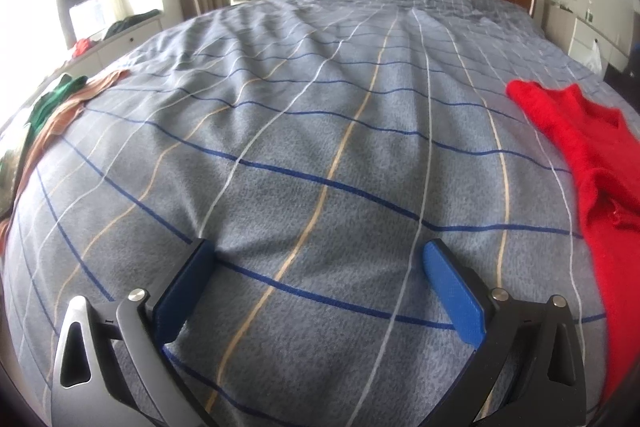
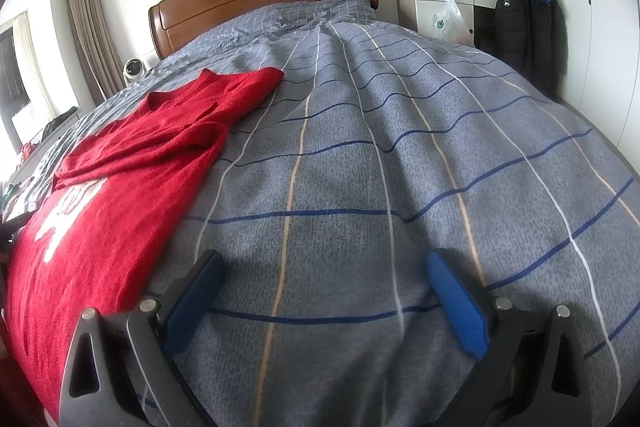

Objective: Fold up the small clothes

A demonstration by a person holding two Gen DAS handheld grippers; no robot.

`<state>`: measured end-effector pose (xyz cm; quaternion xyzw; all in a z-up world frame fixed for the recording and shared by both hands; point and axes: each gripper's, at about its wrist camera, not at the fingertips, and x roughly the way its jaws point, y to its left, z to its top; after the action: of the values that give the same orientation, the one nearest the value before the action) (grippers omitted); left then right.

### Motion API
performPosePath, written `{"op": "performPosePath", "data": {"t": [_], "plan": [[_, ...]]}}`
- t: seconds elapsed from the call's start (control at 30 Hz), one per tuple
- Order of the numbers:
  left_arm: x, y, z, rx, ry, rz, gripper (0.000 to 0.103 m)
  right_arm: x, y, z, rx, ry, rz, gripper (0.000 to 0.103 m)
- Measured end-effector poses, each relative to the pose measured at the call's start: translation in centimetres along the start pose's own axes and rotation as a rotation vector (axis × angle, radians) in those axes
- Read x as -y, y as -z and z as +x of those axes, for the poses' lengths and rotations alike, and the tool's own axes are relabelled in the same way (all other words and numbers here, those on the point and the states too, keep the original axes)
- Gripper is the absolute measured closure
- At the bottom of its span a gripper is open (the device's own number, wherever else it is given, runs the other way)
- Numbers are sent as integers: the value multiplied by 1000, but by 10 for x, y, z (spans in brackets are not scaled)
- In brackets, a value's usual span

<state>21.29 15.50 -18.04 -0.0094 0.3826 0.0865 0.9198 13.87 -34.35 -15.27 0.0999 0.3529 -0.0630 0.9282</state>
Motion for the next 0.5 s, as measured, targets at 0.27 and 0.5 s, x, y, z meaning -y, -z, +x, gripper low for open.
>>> {"op": "performPosePath", "data": {"t": [0.27, 0.5], "plan": [[-2, 1, 0, 3, 15, -10, 0, -2, -1, 2, -4, 26, -9, 3], [-3, 1, 0, 3, 19, -12, 0, -2, 1, 2, 1, 23, -7, 3]]}}
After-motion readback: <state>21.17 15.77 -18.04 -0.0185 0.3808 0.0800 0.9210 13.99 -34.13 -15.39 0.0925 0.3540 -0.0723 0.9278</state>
